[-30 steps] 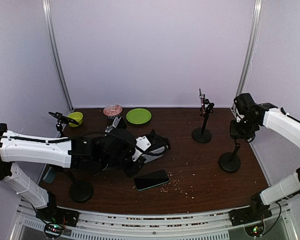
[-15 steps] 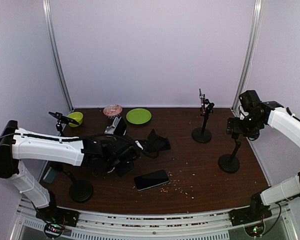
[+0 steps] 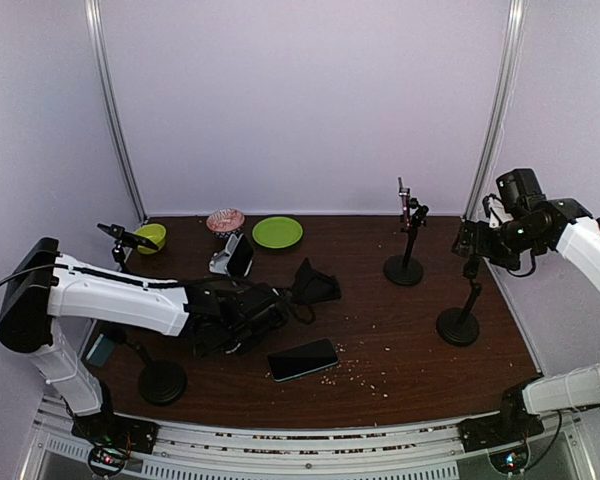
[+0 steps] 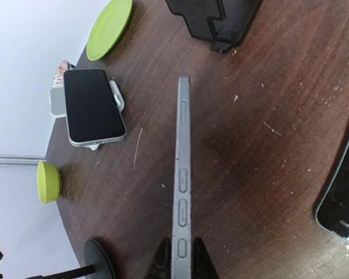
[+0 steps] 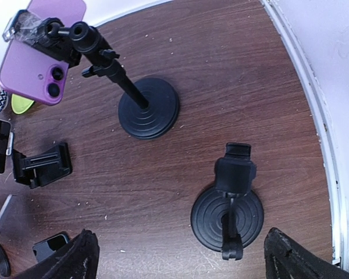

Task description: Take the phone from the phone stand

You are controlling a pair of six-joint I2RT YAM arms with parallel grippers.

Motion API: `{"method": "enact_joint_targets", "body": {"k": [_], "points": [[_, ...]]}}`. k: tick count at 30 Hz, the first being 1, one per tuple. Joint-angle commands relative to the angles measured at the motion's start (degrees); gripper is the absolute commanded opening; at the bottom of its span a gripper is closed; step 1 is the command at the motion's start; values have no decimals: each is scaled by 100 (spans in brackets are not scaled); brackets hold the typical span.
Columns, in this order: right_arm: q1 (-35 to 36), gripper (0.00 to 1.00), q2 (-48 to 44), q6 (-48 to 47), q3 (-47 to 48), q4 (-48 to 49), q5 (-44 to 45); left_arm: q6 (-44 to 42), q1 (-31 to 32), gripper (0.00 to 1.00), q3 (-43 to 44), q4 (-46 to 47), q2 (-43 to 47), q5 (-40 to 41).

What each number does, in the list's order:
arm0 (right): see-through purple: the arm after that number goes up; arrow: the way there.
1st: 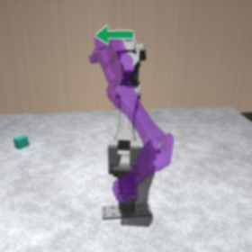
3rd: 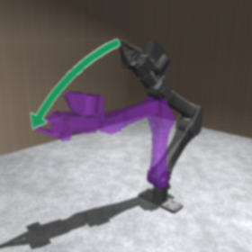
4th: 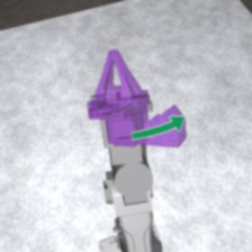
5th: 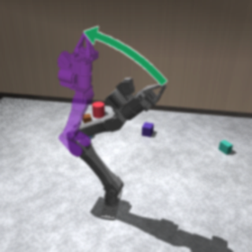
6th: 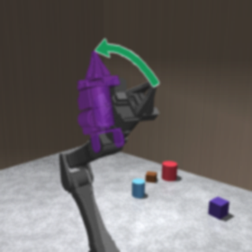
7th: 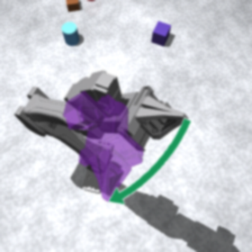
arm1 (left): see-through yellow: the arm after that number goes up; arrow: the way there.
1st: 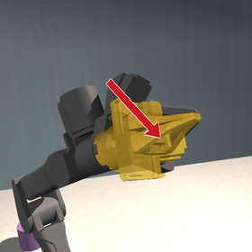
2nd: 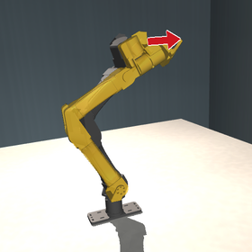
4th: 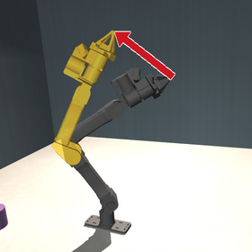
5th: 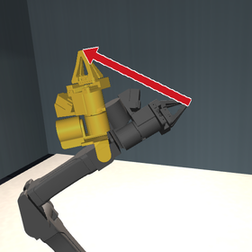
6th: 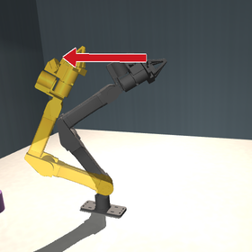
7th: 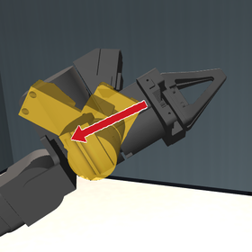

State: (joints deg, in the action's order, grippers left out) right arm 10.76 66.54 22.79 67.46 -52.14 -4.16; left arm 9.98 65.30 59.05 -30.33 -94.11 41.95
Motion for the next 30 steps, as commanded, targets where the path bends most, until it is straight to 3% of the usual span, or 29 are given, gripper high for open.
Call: {"method": "enact_joint_targets", "body": {"k": [1,15,30], "points": [[-31,99,-71,52,156,-50,-429,266,-35,0,-176,197,-216,334],[-19,99,-340,139,-78,32,-706,510,-8,1,-632,545,-448,19],[-22,100,-780,300,-385,263,-1070,566,9,36,-756,743,-393,-608]]}}
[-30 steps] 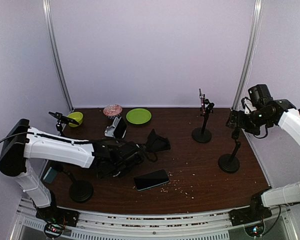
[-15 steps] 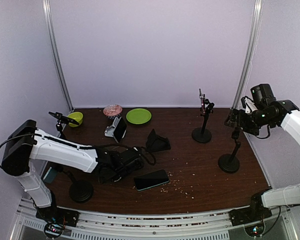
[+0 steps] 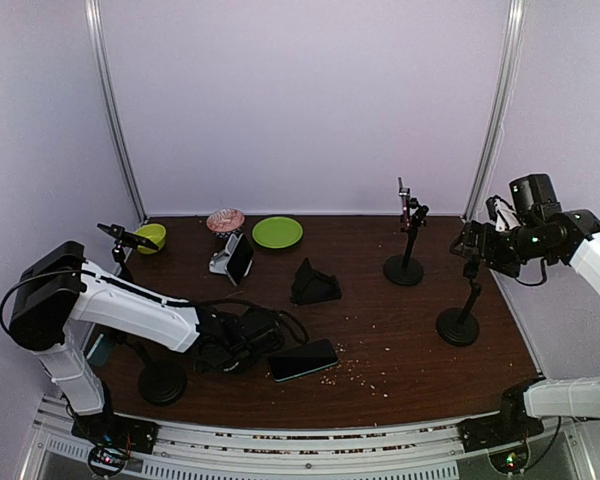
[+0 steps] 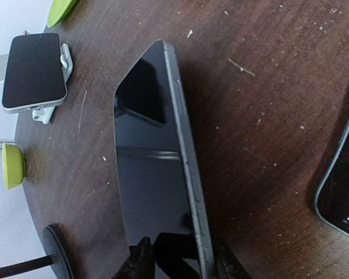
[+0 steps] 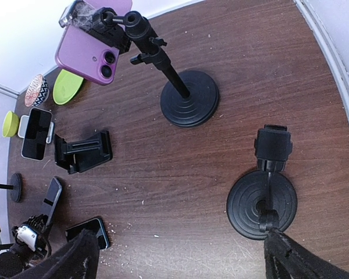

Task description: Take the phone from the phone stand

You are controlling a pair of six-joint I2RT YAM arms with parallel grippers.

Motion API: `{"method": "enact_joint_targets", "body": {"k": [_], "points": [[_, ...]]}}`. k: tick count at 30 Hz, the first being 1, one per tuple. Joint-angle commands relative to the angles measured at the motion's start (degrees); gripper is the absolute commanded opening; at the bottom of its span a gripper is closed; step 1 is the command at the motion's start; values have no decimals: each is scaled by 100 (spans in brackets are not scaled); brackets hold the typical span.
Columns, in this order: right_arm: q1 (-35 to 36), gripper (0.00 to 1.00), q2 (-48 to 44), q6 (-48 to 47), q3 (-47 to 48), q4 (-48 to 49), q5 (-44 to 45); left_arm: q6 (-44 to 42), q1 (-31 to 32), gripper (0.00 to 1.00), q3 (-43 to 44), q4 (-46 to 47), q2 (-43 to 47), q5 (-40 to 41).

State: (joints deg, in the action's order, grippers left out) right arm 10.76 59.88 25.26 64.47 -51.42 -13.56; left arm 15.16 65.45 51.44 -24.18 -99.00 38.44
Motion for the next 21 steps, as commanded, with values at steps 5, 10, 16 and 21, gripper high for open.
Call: {"method": "enact_joint_targets", "body": {"k": [5,10,16,21], "points": [[-22,100,-138,-8,-182,317,-229,109,-6,43,109,52,133,-368],[-20,99,-45,-81,-265,449,-429,348,-7,48,232,-114,247,-434],[-22,100,82,-125,-237,587,-680,529,-6,58,272,-213,398,-547],[-21,100,87,-170,-176,603,-773,603,-14,62,363,-248,522,-633]]}}
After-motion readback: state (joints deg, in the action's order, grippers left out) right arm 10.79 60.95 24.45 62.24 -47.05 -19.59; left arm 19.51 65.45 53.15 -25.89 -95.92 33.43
